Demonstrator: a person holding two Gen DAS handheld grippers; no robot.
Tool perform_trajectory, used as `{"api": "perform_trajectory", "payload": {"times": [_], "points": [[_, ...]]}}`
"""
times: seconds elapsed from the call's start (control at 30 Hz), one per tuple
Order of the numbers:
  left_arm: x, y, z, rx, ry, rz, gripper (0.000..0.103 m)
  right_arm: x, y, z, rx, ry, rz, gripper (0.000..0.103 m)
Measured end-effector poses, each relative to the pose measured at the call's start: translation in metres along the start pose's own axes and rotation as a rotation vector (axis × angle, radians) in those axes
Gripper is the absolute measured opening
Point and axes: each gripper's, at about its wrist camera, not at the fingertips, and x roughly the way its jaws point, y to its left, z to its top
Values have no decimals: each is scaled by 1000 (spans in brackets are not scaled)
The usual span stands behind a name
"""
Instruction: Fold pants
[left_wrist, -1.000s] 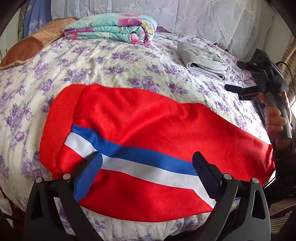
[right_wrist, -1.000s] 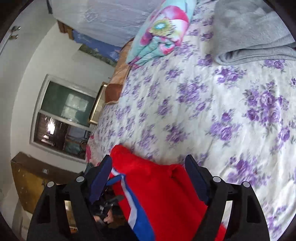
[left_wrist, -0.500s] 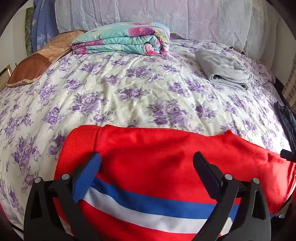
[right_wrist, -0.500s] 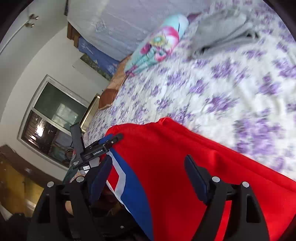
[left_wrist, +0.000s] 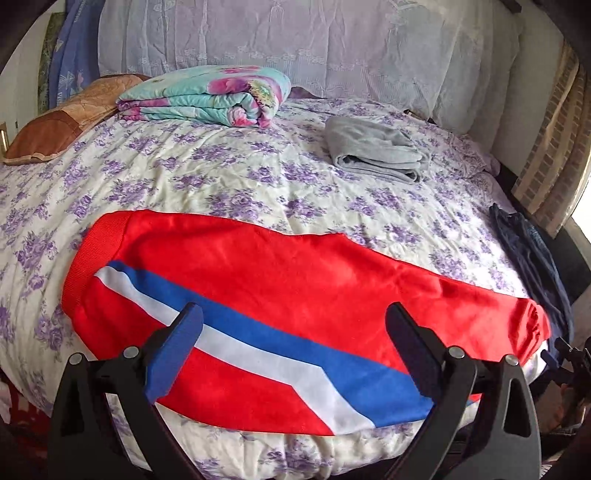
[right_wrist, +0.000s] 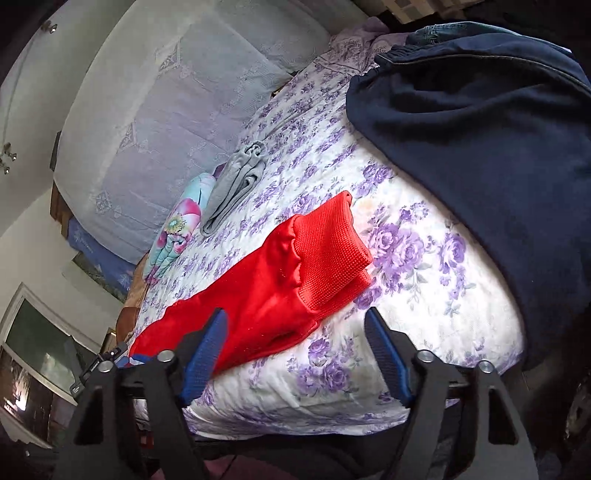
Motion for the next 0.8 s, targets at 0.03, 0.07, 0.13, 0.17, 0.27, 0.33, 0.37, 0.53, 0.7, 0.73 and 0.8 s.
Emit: {"api": "perform_trajectory", "payload": {"times": [0.03,0.07,0.13,0.17,0.27,0.33,0.37,0.53,0.7,0.73,0.8], "points": [[1,8,1,-9,-8,54,97,1,0,2,-2,-6,-2,61],[0,21,2,-37,-7,90,97,0,2,6,-3,-15,0,61],[-4,59,6,-121,-10,132,97,-3,4,13,-5,-35,-5,62],[-6,79,6,-156,-14,184,97,-6,2,16,-1,-42,-1,63],[-13,135,-2,-304,13,273,96,-9,2,17,-1,-30,4,63],[-28,144,-10,-356,-6,200,96,-9,5,15,-10,-25,2,64],[-34,140,-13,-350,-12,167,96,-8,7,15,-15,-23,1,65],[-25,107,-10,-306,5,64,96,0,13,16,-28,-3,-10,66],[-4,134,-3,-411,27,75,50,-5,4,14,4,6,-10,65],[-4,141,-2,-430,20,77,42,-6,2,14,7,6,-14,65],[-6,148,2,-452,10,68,36,-7,-1,12,13,14,-18,66]]}}
